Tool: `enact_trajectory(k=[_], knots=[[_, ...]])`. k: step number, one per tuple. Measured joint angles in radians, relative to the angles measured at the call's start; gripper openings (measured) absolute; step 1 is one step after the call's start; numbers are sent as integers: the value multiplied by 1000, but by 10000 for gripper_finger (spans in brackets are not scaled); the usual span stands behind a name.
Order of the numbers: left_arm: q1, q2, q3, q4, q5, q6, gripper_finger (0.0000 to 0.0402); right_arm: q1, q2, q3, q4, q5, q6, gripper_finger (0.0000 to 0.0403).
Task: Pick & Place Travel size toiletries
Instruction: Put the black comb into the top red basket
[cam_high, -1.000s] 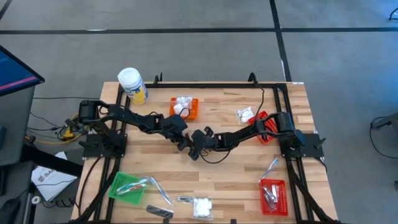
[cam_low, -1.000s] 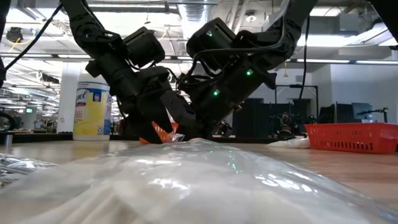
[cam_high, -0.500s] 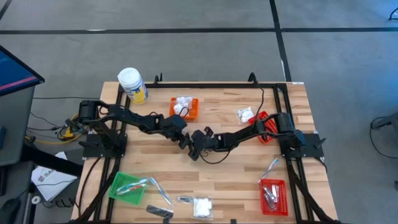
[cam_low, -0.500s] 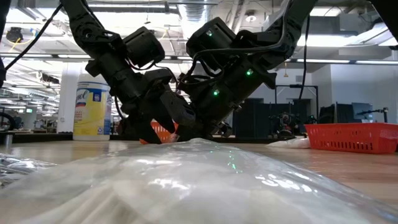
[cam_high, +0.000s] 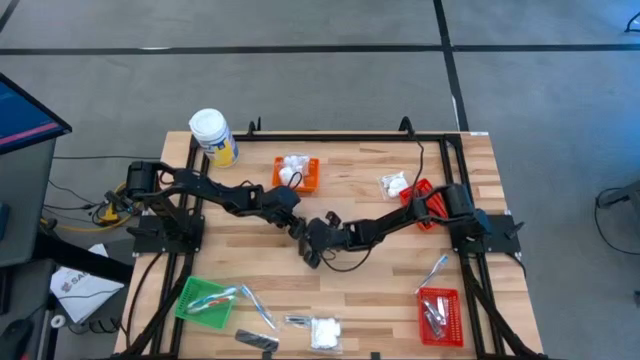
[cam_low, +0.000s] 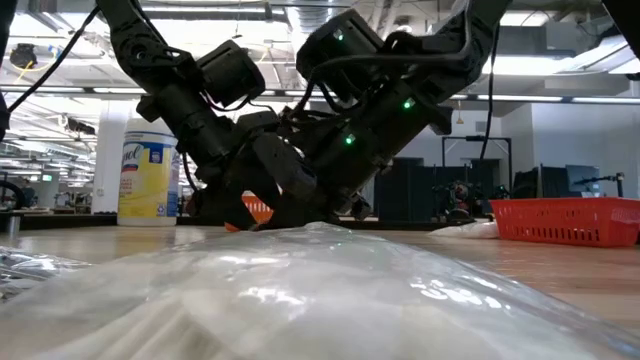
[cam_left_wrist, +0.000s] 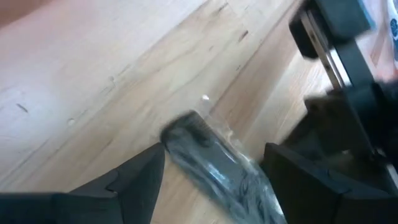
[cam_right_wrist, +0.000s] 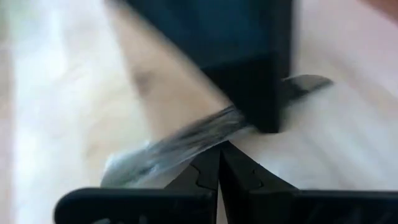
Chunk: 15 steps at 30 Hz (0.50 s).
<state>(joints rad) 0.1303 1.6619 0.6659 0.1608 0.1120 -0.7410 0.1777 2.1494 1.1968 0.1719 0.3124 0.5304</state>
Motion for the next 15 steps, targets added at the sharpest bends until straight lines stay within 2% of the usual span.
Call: enact_trajectory(k=[5,12,15], knots=[[-1,0,0,-1,-4,0,270,12,1,13,-2,-7,-13,0],[-32,-1,0,-32,72,-12,270,9,1,16,-11,6,-13,0],[-50,-3,2,-59,70,-16,269,9,1,16,-11,14,-14,0]])
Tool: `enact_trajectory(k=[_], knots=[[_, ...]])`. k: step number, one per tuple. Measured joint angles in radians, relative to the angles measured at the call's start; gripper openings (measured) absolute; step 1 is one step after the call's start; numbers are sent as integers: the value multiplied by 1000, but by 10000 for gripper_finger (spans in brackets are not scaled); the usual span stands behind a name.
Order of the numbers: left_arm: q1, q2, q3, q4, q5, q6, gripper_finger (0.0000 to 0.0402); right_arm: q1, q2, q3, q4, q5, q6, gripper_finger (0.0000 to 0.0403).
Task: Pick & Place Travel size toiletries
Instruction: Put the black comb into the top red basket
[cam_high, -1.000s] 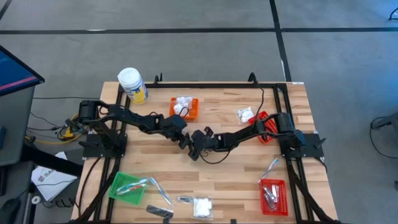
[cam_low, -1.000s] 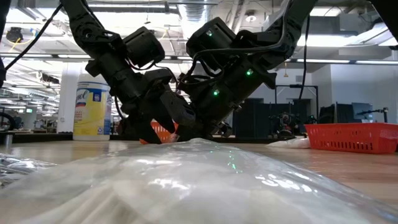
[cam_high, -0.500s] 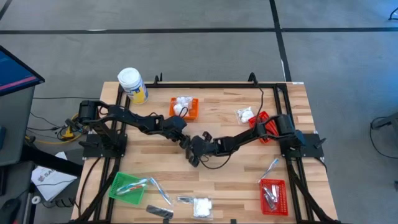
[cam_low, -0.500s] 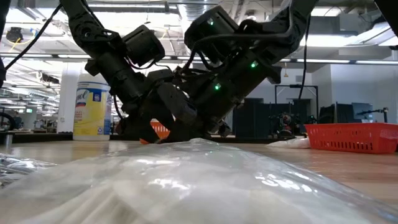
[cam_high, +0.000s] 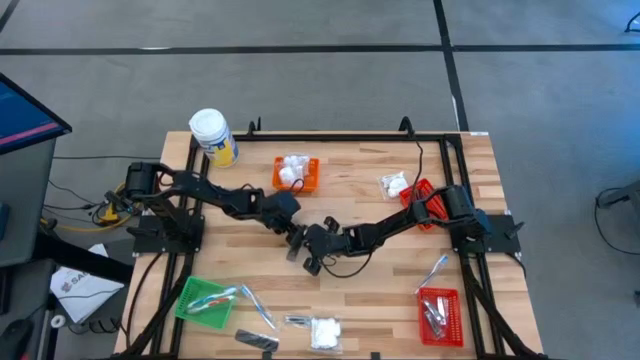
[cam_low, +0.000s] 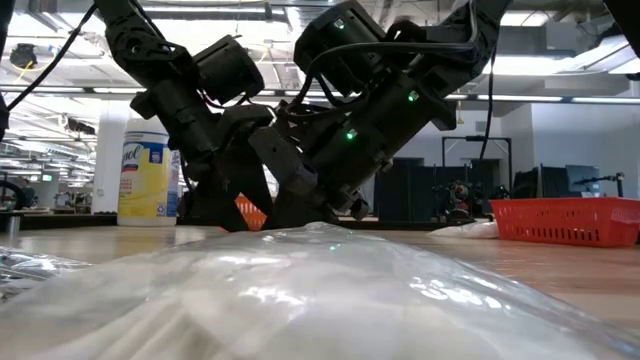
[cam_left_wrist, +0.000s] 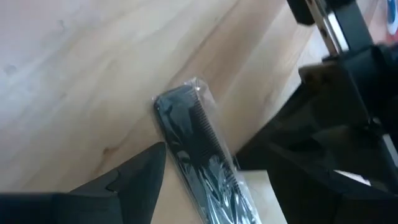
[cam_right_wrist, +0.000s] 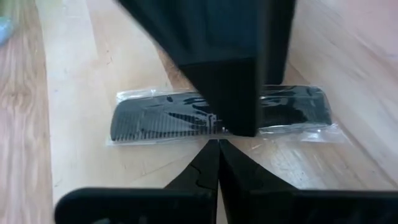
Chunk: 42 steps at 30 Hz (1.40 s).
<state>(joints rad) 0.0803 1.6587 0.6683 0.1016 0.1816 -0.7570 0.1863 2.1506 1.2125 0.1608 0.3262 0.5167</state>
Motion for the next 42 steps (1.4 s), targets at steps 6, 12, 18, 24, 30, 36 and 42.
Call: enact_trajectory(k=[6,12,18,24,30,36,42], knots=[[-8,-1,1,-11,-1,-8,270,-2,0,0,0,14,0,0],[-5,-67,-5,-56,10,13,264,-3,-2,2,1,15,-2,0],[-46,-135,-44,-54,11,3,205,-4,-3,2,0,18,-3,0],[-42,-103,-67,-67,32,-15,35,-7,-3,2,1,19,-3,0],[-29,-104,-64,-58,32,-10,12,-11,-3,3,0,19,-2,0],[-29,-104,-64,-57,28,-8,2,-11,-3,3,-2,18,-5,0],[-29,-69,-63,-47,28,-7,2,-11,-5,3,0,18,-14,0]])
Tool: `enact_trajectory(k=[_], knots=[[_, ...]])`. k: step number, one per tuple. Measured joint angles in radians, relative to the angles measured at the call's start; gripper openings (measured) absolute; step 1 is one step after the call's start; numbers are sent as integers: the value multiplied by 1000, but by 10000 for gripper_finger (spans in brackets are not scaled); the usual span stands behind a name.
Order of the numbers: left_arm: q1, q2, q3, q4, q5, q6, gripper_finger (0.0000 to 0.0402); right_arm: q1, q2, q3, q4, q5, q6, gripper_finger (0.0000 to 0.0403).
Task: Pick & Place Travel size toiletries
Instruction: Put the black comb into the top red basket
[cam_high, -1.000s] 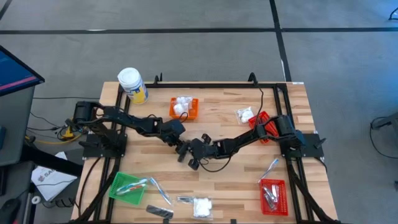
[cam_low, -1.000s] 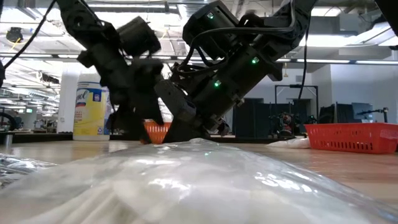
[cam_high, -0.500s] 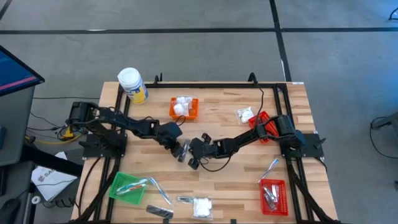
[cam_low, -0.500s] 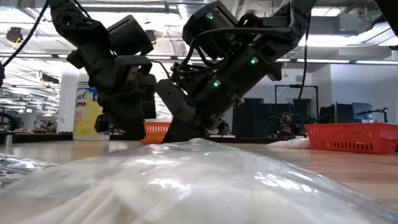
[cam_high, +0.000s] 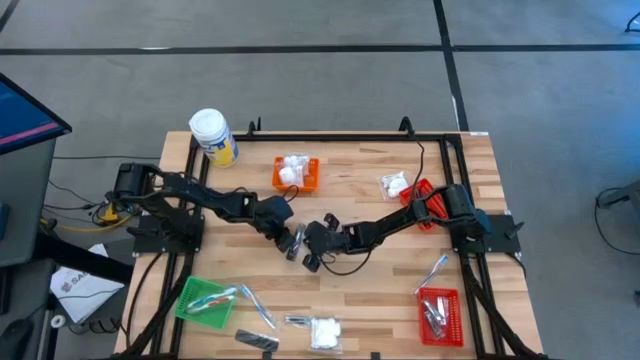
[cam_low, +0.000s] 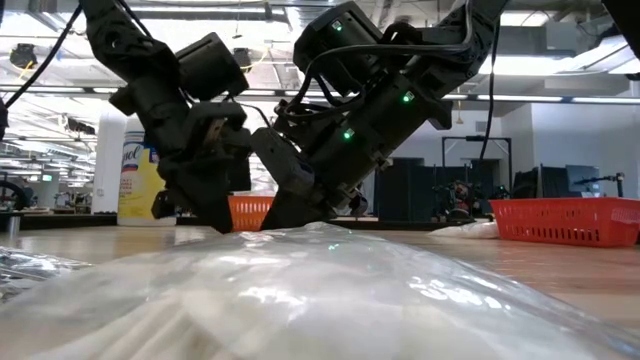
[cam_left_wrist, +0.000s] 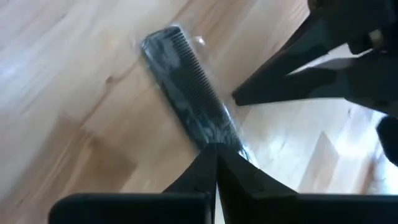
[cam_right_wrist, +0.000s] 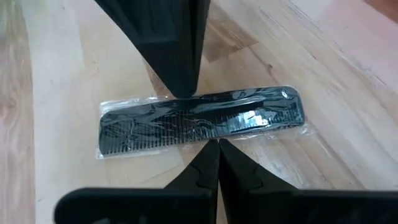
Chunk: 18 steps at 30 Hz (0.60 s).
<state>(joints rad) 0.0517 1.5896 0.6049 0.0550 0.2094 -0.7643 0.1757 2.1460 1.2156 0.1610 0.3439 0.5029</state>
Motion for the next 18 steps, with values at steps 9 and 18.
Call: enact_trajectory(k=[9,18], knots=[[29,70,5,30,61,0,2,27,-53,2,-61,2,-189,49],[29,71,3,11,57,3,1,71,-103,0,-189,102,-448,132]])
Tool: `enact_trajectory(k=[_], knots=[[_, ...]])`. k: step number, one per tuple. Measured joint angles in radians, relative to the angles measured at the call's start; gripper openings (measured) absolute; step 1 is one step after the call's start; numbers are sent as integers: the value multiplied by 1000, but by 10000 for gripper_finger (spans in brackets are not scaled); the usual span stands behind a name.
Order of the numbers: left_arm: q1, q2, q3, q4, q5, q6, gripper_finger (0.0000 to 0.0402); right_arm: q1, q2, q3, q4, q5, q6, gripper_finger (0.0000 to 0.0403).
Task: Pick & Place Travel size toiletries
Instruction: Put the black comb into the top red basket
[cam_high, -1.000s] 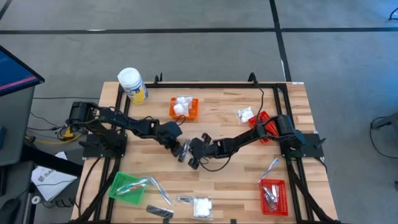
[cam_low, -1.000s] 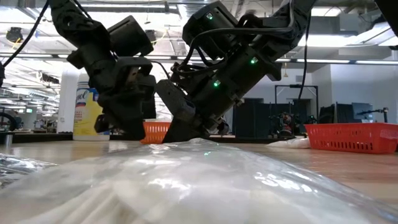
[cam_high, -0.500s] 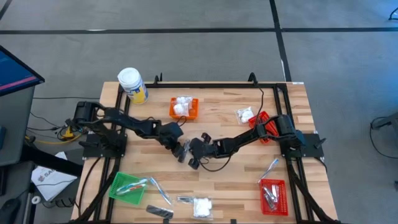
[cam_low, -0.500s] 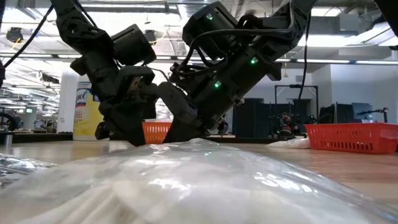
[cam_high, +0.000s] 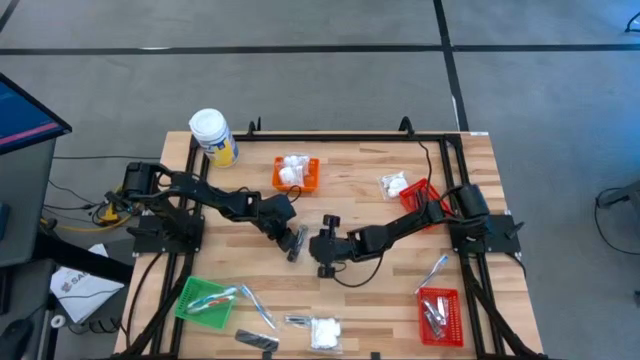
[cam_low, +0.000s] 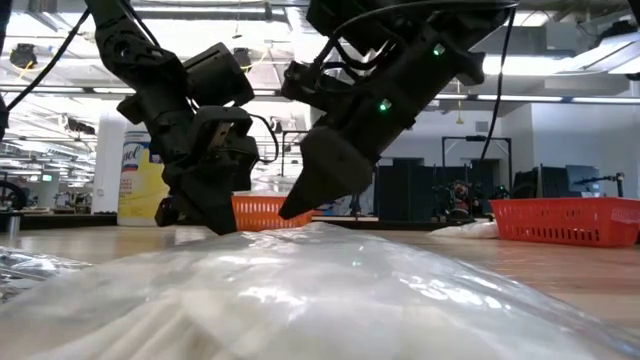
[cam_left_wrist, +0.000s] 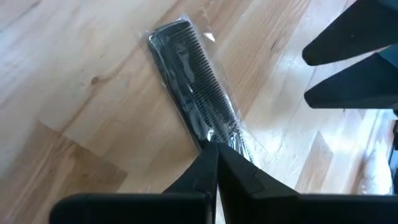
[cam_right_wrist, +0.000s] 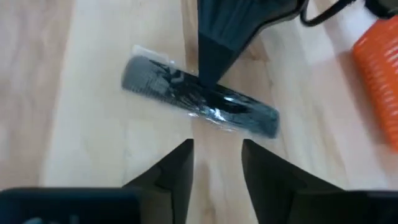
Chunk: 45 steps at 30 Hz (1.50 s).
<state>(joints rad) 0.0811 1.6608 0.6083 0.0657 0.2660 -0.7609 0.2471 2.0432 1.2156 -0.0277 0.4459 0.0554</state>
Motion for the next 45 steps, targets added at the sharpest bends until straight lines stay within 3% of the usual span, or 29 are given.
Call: enact_trajectory(k=[8,20,28,45], knots=[[0,0,0,-28,-5,-1,1,16,6,0,18,108,-117,163],[0,-2,-22,-59,-20,-6,1,13,8,0,41,113,-261,164],[0,-3,-31,-38,-18,-4,1,-12,112,8,152,116,-418,165],[6,-2,-35,-23,-4,22,1,24,138,47,138,164,-402,186]])
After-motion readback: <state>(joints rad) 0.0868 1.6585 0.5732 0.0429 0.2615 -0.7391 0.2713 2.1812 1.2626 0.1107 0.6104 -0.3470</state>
